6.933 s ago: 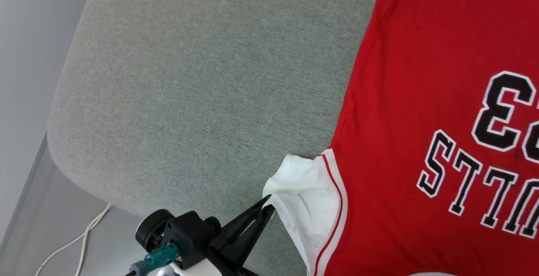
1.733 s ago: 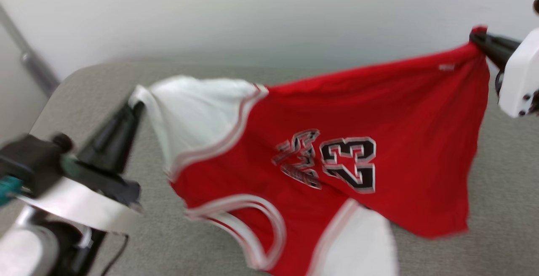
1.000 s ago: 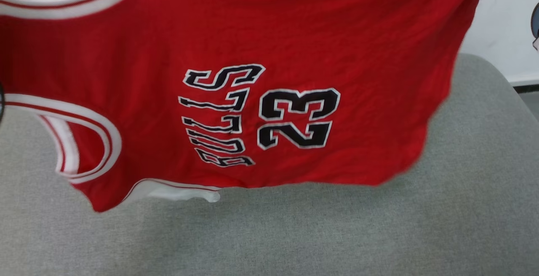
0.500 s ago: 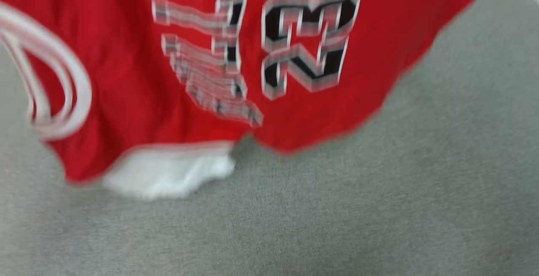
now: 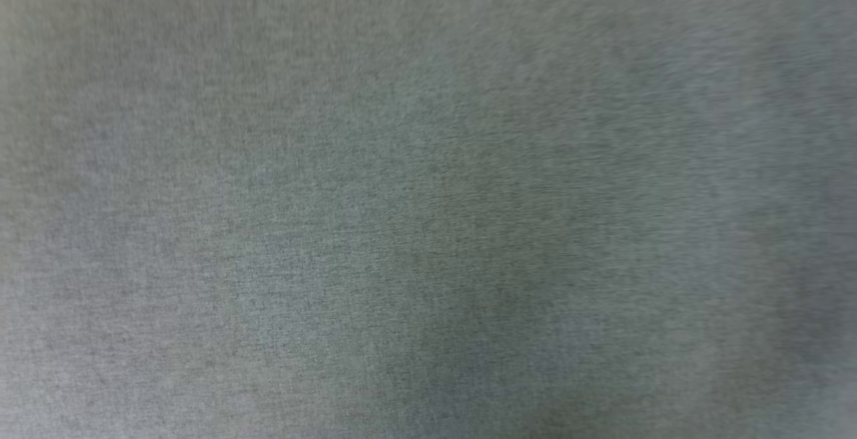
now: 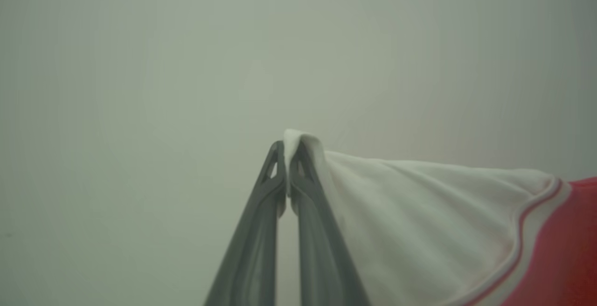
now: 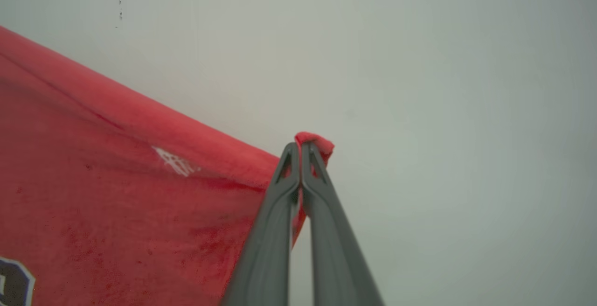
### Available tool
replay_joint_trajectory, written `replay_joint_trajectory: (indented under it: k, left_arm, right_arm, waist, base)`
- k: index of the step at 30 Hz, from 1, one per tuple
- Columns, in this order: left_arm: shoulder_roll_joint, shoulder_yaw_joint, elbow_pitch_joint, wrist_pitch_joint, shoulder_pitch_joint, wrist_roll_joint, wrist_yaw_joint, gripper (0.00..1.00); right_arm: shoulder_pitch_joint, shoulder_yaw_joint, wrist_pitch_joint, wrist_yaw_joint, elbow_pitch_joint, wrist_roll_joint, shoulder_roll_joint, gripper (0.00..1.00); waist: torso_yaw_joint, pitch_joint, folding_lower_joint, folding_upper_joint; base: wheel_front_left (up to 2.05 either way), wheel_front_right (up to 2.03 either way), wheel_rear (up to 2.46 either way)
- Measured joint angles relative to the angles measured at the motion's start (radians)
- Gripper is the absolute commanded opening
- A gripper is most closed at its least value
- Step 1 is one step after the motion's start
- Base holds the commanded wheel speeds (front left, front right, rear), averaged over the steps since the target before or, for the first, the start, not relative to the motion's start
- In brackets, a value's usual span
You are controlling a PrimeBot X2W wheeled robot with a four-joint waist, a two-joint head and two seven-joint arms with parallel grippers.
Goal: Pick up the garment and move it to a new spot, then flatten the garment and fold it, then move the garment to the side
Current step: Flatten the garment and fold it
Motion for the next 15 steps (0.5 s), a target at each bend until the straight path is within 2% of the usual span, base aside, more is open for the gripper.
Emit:
replay_joint_trajectory:
  k: [4,8,15]
  left_arm:
    - [-0.055,-0.005,0.159,-0.076,-0.107,0.018,-0.002,0.0]
    - [-0.099,-0.014,0.283,-0.143,-0.137,0.021,-0.016,0.0]
    - [-0.157,-0.047,0.395,-0.194,0.005,-0.005,-0.053,0.0]
  right_arm:
    - [-0.09,0.005,-0.093,0.0,0.124,-0.079,0.03,0.0]
    - [-0.11,0.001,-0.174,0.0,0.213,-0.124,0.055,0.0]
    - [-0.021,0.034,-0.262,0.0,0.35,-0.155,0.076,0.0]
  waist:
    - [0.019,0.059,0.0,0.0]
    - [0.036,0.103,0.0,0.0]
    - [0.067,0.12,0.0,0.0]
  base:
    - [0.0,0.0,0.0]
    - [0.0,0.0,0.0]
    - [0.0,0.0,0.0]
